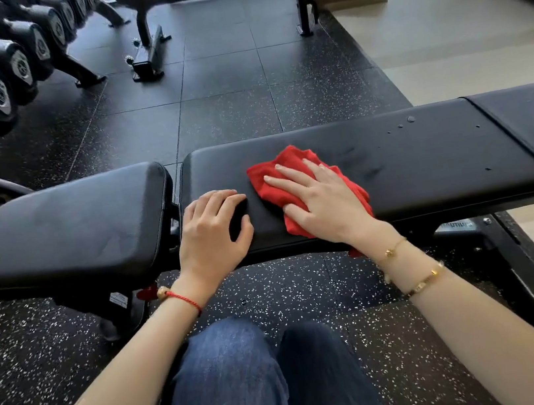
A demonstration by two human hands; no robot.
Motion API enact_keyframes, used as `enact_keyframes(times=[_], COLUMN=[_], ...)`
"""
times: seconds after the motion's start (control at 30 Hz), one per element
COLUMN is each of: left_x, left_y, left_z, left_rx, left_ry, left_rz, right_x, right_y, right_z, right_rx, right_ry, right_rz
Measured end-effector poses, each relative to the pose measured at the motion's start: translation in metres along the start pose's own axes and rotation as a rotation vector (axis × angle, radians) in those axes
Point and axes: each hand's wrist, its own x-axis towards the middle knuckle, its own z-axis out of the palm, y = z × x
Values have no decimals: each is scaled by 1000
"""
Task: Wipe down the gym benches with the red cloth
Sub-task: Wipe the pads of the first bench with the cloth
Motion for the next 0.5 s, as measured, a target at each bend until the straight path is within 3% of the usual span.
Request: enact_keyframes(times=[0.2, 0.33, 0.5], left_x=[-1, -3, -4], left_y=[0, 1, 2], left_z=[2, 1, -3], left_rx=[15, 27, 0], left_ry=[-10, -10, -14], left_rz=[3, -4, -18], right_x=[3, 42, 29], right_y=[55, 46, 9], right_z=[-14, -19, -9], right_rx=[-61, -38, -13], right_ry=[10, -9, -47], right_rz=[148, 300, 108])
